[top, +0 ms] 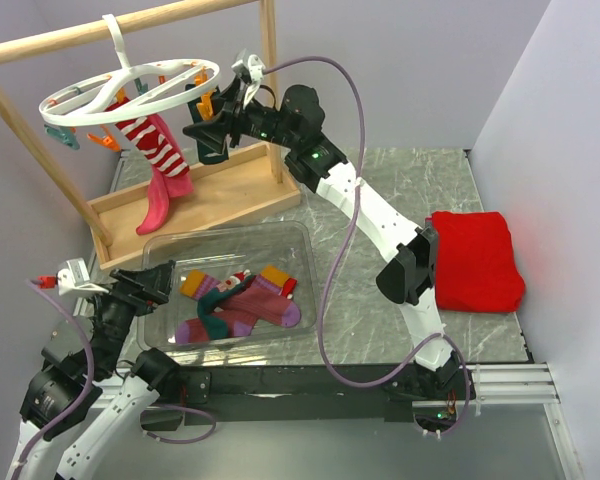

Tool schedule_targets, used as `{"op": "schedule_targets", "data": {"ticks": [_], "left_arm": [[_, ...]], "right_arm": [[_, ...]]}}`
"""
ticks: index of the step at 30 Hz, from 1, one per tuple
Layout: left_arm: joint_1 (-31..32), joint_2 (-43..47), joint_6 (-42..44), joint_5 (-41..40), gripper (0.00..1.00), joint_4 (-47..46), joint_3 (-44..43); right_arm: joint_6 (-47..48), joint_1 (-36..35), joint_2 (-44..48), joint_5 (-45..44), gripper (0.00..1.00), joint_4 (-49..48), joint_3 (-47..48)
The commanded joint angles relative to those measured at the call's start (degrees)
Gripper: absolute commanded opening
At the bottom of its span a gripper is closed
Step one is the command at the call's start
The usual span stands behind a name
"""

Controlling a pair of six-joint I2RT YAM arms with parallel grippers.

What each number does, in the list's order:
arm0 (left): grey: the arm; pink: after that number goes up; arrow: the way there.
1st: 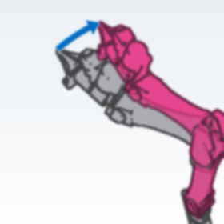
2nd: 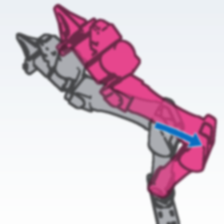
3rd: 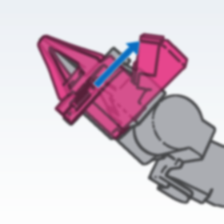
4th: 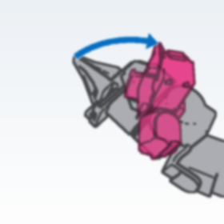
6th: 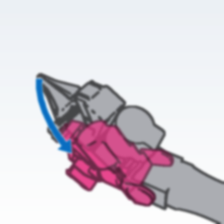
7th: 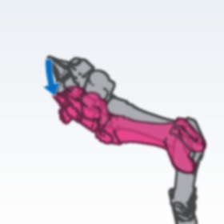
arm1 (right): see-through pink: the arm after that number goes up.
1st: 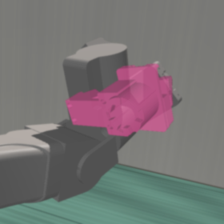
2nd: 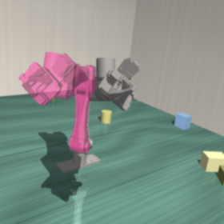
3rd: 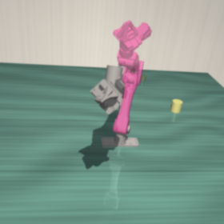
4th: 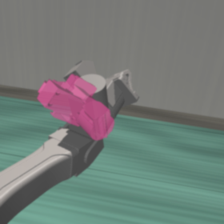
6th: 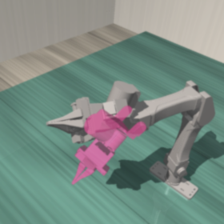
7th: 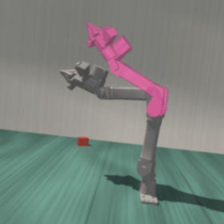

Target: Remove the socks clipped to the hanger

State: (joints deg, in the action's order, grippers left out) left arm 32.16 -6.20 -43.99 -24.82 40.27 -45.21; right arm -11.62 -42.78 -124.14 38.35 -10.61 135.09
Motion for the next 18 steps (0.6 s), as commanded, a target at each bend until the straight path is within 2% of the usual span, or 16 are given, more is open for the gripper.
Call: {"op": "schedule_targets", "data": {"ticks": [1,4,7,10,11,13,17,18], "left_arm": [[-0.1,0.5,1.2,0.7,0.88,-1.7,0.3],[-0.1,0.1,1.3,0.7,0.88,-1.7,0.3],[-0.1,0.0,1.3,0.8,0.88,-1.8,0.3],[-0.1,-0.2,1.3,0.9,0.88,-1.8,0.4],[-0.1,-0.2,1.3,0.9,0.88,-1.8,0.3],[-0.2,-0.1,1.3,0.9,0.88,-1.8,0.4],[-0.1,0.1,1.3,1.0,0.88,-1.9,0.5],[-0.2,0.0,1.3,1.0,0.88,-1.9,0.4]], "right_arm": [[0.5,-0.3,2.8,-0.8,0.65,0.0,3.8],[0.6,-0.3,2.8,-1.3,0.59,0.1,3.9],[1.2,-0.3,2.9,-2.2,0.48,0.7,3.7],[1.6,-0.3,3.5,-3.7,0.33,2.1,3.6],[1.7,-0.3,3.7,-3.9,0.25,2.5,3.4],[2.1,-0.6,4.7,-4.8,0.19,3.6,2.8],[5.4,-2.9,6.3,-7.8,0.01,7.8,2.4],[6.1,-3.5,6.6,-8.7,0.00,9.5,2.5]]}}
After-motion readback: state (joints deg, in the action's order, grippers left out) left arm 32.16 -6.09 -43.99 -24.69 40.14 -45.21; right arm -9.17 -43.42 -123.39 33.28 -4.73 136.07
